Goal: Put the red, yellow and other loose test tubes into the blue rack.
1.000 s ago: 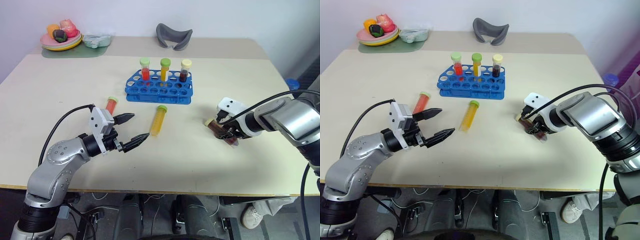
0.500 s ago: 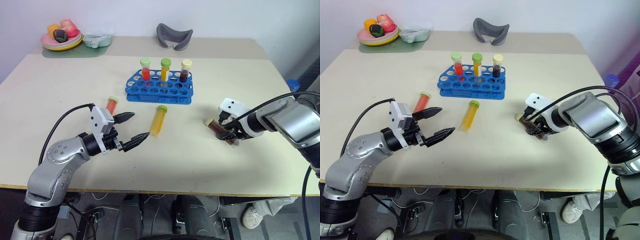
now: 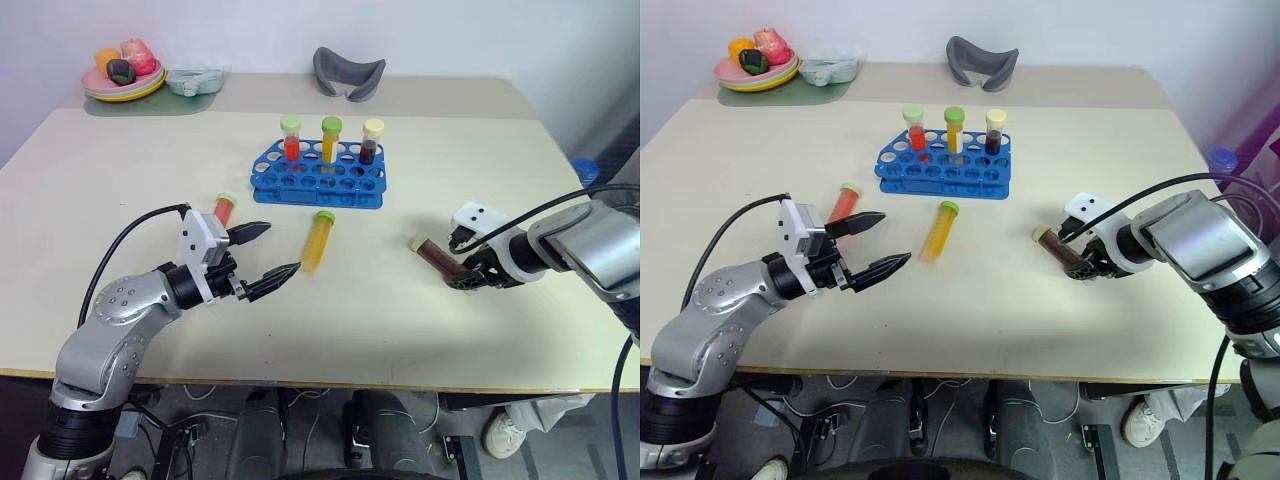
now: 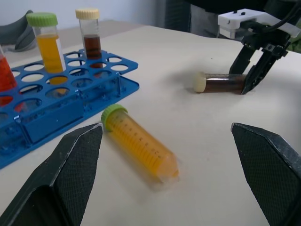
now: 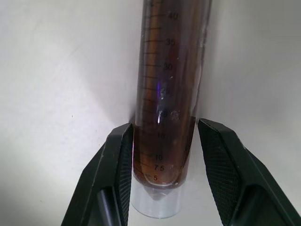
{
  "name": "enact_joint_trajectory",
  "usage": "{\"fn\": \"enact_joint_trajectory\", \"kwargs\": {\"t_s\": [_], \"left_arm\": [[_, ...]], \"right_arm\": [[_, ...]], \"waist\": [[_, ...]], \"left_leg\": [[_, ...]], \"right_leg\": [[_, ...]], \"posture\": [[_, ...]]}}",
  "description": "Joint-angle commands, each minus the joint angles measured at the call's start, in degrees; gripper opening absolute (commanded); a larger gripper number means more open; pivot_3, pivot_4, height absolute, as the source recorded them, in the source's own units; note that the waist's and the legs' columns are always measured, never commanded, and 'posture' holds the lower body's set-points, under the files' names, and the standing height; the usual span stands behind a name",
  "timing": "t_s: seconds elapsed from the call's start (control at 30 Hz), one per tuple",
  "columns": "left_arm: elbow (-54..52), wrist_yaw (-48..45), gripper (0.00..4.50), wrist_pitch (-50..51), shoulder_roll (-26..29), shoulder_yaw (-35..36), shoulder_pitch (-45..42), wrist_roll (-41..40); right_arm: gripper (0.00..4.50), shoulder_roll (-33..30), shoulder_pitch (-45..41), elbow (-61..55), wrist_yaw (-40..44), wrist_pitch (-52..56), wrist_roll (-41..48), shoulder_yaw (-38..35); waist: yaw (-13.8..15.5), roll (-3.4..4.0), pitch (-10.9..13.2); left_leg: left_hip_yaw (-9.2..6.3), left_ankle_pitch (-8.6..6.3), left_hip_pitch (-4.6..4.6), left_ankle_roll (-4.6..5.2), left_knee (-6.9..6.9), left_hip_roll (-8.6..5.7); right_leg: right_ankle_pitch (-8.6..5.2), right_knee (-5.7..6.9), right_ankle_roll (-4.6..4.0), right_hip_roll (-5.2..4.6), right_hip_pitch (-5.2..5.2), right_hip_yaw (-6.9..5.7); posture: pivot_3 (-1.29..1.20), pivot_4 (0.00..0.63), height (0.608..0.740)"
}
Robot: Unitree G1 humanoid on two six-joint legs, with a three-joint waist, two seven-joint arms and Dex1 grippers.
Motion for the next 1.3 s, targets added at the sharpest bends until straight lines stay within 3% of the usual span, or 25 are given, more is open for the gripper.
{"fn": "enact_joint_trajectory", "kwargs": {"t_s": [0.03,0.4,0.53,0.57,0.83,0.93,1.0,1.13,1.3], "left_arm": [[-0.6,-0.3,4.50,-0.6,-0.1,-0.1,-0.7,-0.1],[-1.3,0.3,4.50,-0.6,-0.1,-0.2,-0.3,-0.3],[-1.2,0.3,4.50,-0.7,-0.1,-0.2,-0.4,-0.3],[-1.2,0.3,4.50,-0.7,-0.1,-0.2,-0.3,-0.3],[-1.1,0.2,4.50,-0.9,0.1,0.2,0.0,-0.2],[-1.0,1.1,4.50,-0.9,0.5,1.5,0.6,0.2],[-0.7,2.0,4.50,-1.2,0.4,2.7,1.0,0.4],[-1.9,4.6,4.50,-0.8,-1.1,3.3,1.5,-0.3],[-1.6,7.6,4.50,-2.3,-3.6,3.1,2.2,0.9]], "right_arm": [[2.18,1.2,0.0,2.3,-1.4,3.2,0.4,0.2],[2.18,3.2,-1.3,4.1,-3.3,3.5,-0.2,0.9],[0.95,3.5,-1.3,3.9,-4.0,3.1,-0.3,1.2],[0.85,3.5,-1.4,3.8,-4.0,3.1,-0.3,1.2],[0.85,2.8,-2.1,1.8,-3.0,1.6,0.5,0.4],[0.85,2.2,-1.7,-4.3,-0.5,-6.6,1.5,-3.5],[0.85,6.1,-1.8,-5.2,-2.7,-10.2,2.4,-9.1],[0.85,21.7,0.5,-2.8,-14.5,-24.6,1.7,-22.0],[0.85,36.3,2.3,1.8,-26.1,-35.3,-0.9,-25.8]], "waist": [[0.0,0.00,0.0],[-0.1,-0.02,0.0],[-0.1,-0.04,0.0],[-0.1,-0.04,0.0],[-0.1,-0.04,0.0],[-0.2,0.13,0.1],[-0.4,0.26,0.2],[-0.4,0.28,0.2],[0.1,0.28,0.2]], "left_leg": [[0.00,0.00,0.00,0.00,0.00,0.00],[-0.01,0.00,0.05,0.00,0.00,0.00],[-0.01,0.00,0.06,0.00,0.00,0.00],[-0.02,0.00,0.07,0.00,0.00,0.00],[-0.03,0.00,0.07,0.00,0.00,0.00],[-0.02,0.00,0.05,0.00,-0.01,0.00],[0.01,0.00,0.01,0.00,-0.05,0.00],[-0.07,0.02,0.00,-0.04,-0.09,0.00],[-0.02,0.15,-0.05,-0.27,-0.12,-0.08]], "right_leg": [[0.00,0.00,0.01,0.00,0.00,0.00],[-0.06,0.00,-0.12,0.01,0.05,0.01],[-0.07,0.00,-0.12,0.01,0.06,0.01],[-0.06,0.00,-0.12,0.02,0.07,0.01],[-0.07,0.00,-0.12,0.02,0.07,0.01],[-0.06,0.01,-0.11,0.02,0.01,0.01],[0.02,0.03,0.03,0.04,-0.09,0.04],[0.02,0.03,0.04,0.16,-0.16,0.13],[0.03,0.03,0.06,0.08,-0.12,0.10]], "posture": [[0.00,0.150,0.655],[0.00,0.150,0.655],[0.00,0.150,0.655],[0.00,0.150,0.655],[0.00,0.150,0.655],[0.00,0.150,0.655],[0.00,0.150,0.655],[0.00,0.150,0.655],[0.00,0.150,0.655]]}}
